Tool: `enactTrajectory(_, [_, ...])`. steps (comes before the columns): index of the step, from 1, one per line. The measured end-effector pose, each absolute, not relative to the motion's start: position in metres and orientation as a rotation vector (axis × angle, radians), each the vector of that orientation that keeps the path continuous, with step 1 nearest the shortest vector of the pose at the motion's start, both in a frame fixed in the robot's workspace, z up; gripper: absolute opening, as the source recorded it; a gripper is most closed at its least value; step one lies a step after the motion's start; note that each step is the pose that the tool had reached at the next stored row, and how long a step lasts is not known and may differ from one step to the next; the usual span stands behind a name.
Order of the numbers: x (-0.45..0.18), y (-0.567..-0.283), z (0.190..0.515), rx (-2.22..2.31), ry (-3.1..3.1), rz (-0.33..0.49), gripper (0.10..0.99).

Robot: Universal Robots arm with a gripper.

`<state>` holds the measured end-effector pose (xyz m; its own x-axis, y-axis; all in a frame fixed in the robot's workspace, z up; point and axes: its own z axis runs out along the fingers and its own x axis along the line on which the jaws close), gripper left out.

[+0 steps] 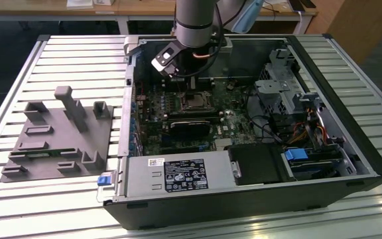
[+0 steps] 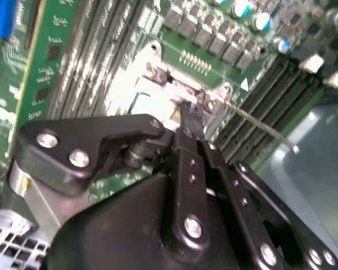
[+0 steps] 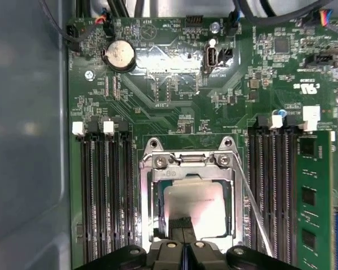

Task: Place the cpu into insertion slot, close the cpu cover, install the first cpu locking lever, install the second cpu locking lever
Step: 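Close the cpu cover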

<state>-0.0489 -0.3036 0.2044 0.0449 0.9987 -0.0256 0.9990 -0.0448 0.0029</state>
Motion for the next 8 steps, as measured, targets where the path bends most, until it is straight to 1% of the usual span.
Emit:
enactTrajectory(3, [-0.0490,-0.3036,0.2103,2.256,2.157,-0.027,0.106])
enactTrajectory(8, [-0.0466,-0.3036,0.2104,2.257,2.157,-0.027,0.106])
